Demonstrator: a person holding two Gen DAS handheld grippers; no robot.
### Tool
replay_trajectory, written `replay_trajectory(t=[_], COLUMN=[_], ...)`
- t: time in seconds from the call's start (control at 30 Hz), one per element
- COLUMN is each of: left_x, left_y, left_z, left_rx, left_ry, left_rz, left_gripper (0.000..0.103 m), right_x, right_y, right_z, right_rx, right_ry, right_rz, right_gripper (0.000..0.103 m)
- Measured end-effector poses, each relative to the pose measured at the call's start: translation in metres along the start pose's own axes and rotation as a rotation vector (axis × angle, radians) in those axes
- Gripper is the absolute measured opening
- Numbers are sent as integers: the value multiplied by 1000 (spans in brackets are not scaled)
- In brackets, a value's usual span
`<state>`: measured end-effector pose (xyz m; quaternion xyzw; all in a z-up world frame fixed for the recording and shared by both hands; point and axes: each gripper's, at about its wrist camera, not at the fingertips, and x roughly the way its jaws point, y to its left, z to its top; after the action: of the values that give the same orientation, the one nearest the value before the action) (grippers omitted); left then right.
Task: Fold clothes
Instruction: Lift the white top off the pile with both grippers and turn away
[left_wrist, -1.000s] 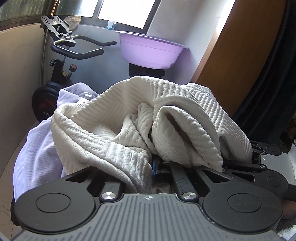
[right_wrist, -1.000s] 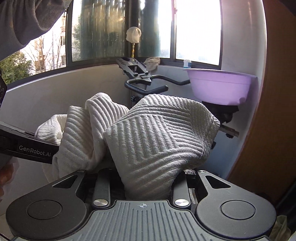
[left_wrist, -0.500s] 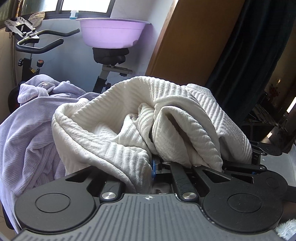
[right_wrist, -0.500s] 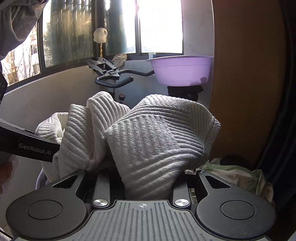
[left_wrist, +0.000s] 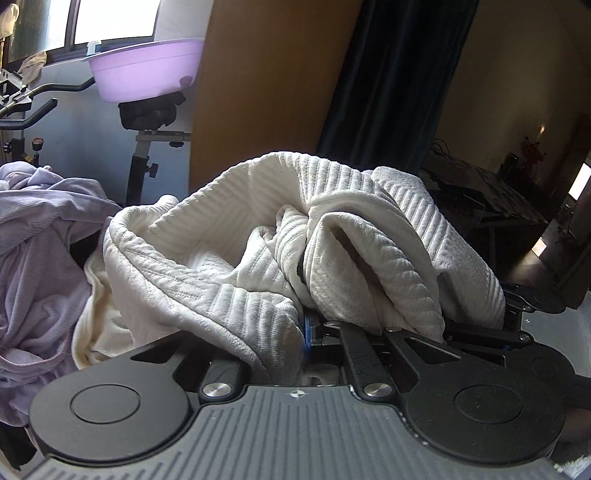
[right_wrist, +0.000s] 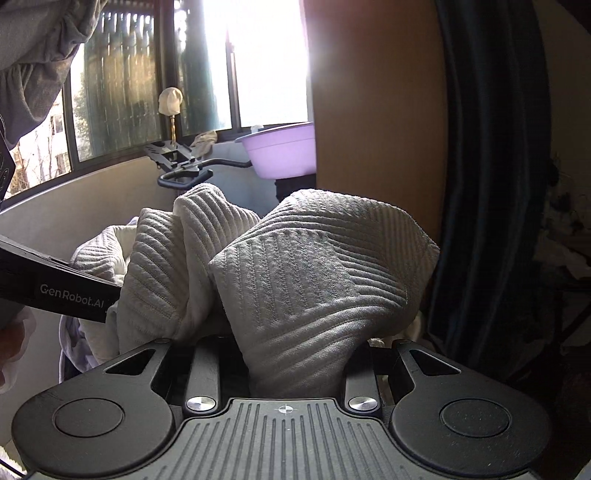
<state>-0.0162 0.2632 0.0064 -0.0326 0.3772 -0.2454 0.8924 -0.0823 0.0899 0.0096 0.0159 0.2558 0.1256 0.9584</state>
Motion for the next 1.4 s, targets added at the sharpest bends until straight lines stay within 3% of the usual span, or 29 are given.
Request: replay_trajectory(t=[0.2, 0.37, 0.57, 0.87, 1.17, 1.4], left_x=[31, 68, 120, 195, 249, 281], left_y=[-92, -153, -193, -229, -274, -348], left_z=[-3, 3, 23, 72, 93, 91], left_rx=[57, 143, 188, 233, 230, 171], left_ry=[35, 66, 105, 163, 204, 174], left_rz=[-85, -152, -208, -235, -205, -111], left_gripper=[8, 8, 8, 8, 8, 8], right_x=[-57, -78, -67, -22, -4, -22], right_y=[-71, -125, -189, -256, -353, -456], right_z=[-23, -42, -48, -24, -25, -37], right_rx=[39, 106, 165, 199, 242, 210], right_ry=[1, -16, 4, 30, 41, 30], right_rz=[-100, -186, -272, -315, -271, -159], right_gripper=[26, 26, 26, 26, 26, 26])
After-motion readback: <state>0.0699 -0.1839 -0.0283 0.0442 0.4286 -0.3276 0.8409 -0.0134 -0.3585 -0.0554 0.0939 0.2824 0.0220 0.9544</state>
